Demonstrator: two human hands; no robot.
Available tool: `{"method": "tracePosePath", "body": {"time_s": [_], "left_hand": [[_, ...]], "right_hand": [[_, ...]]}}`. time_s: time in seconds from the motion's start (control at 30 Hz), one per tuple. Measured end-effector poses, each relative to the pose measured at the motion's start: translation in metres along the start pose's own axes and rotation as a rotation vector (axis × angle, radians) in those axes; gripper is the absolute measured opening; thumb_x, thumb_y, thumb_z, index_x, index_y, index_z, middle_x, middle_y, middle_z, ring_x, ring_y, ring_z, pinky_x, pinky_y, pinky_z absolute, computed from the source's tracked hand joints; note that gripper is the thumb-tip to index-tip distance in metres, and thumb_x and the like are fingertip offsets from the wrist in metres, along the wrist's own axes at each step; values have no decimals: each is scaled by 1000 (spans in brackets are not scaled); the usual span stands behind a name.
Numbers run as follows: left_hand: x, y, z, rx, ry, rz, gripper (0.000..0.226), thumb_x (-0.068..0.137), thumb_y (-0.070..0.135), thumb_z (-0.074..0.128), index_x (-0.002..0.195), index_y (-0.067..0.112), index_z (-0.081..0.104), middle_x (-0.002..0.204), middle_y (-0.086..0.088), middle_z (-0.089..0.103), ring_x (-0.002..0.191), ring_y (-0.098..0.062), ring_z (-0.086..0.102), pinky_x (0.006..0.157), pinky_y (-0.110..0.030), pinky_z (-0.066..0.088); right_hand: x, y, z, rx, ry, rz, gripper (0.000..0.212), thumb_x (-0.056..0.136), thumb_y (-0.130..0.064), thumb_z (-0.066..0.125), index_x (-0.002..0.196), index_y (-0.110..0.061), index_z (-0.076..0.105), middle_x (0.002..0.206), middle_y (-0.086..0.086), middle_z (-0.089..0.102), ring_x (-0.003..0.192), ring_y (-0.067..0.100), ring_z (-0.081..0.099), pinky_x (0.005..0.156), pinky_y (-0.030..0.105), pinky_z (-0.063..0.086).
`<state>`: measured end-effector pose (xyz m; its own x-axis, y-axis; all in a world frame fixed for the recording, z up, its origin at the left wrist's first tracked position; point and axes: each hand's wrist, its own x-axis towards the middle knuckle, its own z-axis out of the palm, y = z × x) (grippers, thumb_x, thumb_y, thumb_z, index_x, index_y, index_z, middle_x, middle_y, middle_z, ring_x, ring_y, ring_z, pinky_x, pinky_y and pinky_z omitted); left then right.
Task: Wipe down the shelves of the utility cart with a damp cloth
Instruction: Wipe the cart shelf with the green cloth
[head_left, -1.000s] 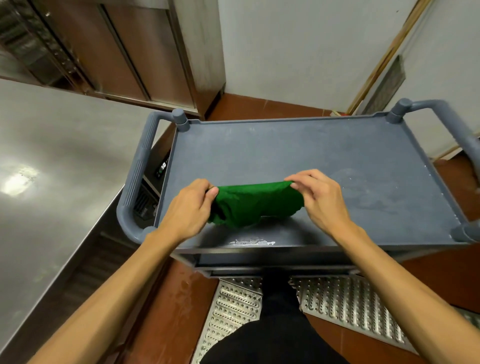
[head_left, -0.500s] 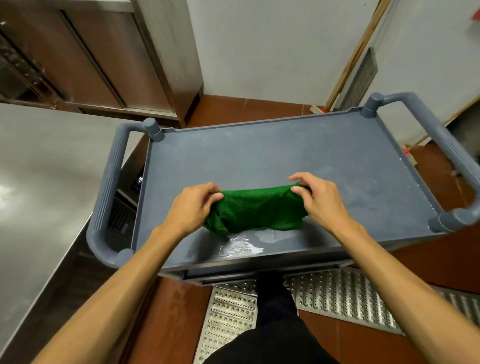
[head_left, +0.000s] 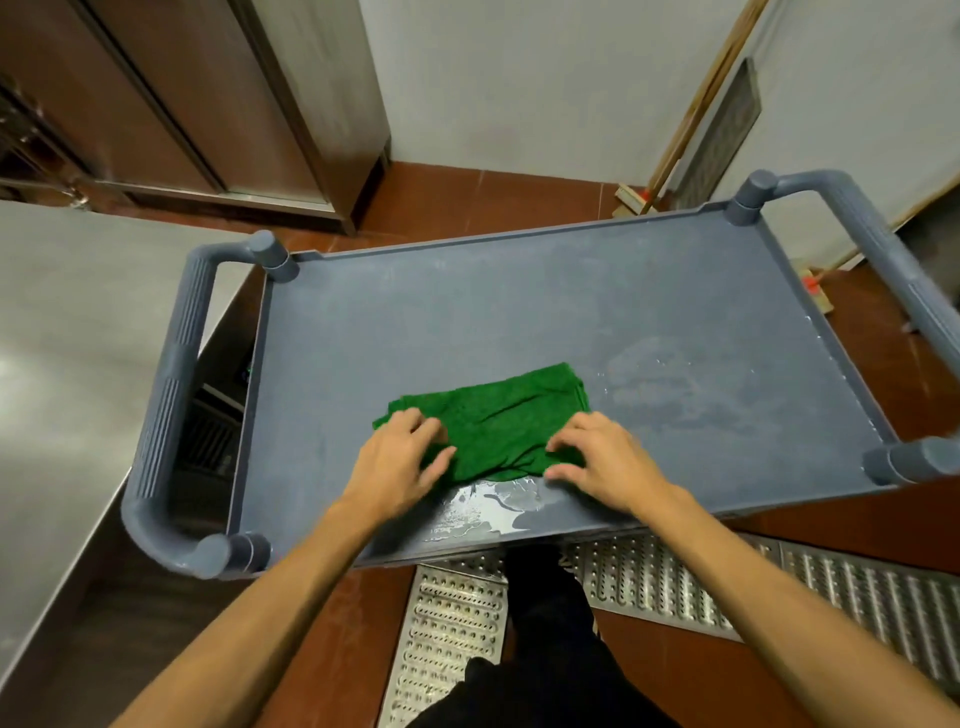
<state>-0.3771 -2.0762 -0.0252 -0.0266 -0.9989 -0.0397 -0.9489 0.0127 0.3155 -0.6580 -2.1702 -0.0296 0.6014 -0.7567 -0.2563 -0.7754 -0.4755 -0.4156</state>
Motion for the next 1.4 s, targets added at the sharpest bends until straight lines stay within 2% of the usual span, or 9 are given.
{"method": "tracePosePath", "body": {"time_s": [0.07, 0.13, 0.23, 0.4, 0.5, 0.7, 0.83, 1.07, 1.4], "left_hand": [[-10, 2, 9, 99, -142, 90, 53, 91, 63, 55, 110, 15, 63, 102, -6, 53, 91, -26, 52, 79, -41, 48], [-13, 3, 16, 206, -203, 114, 74, 83, 78, 48, 123, 17, 59, 113, -7, 52, 99, -25, 49, 89, -40, 45], [-10, 2, 20, 273, -222, 102, 88, 76, 79, 54, 138, 17, 49, 131, -7, 50, 115, -26, 47, 102, -38, 39], [-2, -7, 14, 329, -214, 31, 101, 70, 83, 56, 146, 18, 40, 138, -4, 45, 127, -24, 43, 109, -36, 34], [0, -10, 7, 314, -210, -13, 93, 74, 77, 62, 143, 18, 44, 135, -5, 48, 125, -27, 45, 109, -37, 35], [19, 0, -13, -29, -58, -94, 33, 92, 17, 57, 124, 8, 57, 116, -13, 61, 105, -36, 58, 87, -40, 47], [60, -1, -45, -187, 58, -152, 24, 93, 17, 53, 115, 10, 58, 110, -12, 62, 103, -31, 58, 85, -38, 46], [172, 1, -111, -109, 110, -13, 20, 92, 12, 52, 112, 13, 56, 109, -12, 62, 100, -35, 57, 80, -41, 47], [302, 43, -177, -102, 230, 78, 36, 84, 27, 46, 116, 18, 60, 115, -8, 66, 106, -33, 59, 87, -46, 51]], "right_hand": [[-7, 5, 11, -58, -84, 33, 56, 79, -54, 71, 127, -26, 62, 117, -1, 57, 112, 20, 49, 98, 36, 42], [-8, 6, 17, -71, -43, 55, 50, 83, -46, 70, 127, -25, 61, 120, -1, 56, 113, 21, 49, 97, 35, 41], [-2, 2, 14, -89, 51, 35, 27, 93, -30, 61, 118, -21, 64, 117, 0, 61, 111, 23, 53, 93, 35, 40], [7, 1, -19, 49, 205, 90, 20, 98, -18, 52, 117, -14, 60, 115, 8, 65, 105, 32, 59, 87, 38, 43], [16, -3, -53, 122, 243, 49, 16, 100, -18, 49, 112, -15, 58, 111, 7, 65, 100, 34, 60, 83, 42, 47], [34, -18, -121, 173, 397, -59, 12, 97, -17, 53, 105, -15, 62, 101, 4, 69, 94, 30, 61, 79, 39, 47], [51, -5, -164, 134, 437, -71, 14, 97, -18, 54, 105, -15, 65, 102, 4, 70, 95, 28, 63, 80, 37, 49], [92, 37, -228, 98, 501, -30, 15, 97, -20, 54, 105, -17, 66, 101, 8, 70, 93, 29, 61, 76, 38, 48], [145, 85, -333, 62, 735, 55, 23, 94, -25, 53, 111, -16, 66, 109, 13, 69, 104, 32, 61, 86, 38, 47]]}}
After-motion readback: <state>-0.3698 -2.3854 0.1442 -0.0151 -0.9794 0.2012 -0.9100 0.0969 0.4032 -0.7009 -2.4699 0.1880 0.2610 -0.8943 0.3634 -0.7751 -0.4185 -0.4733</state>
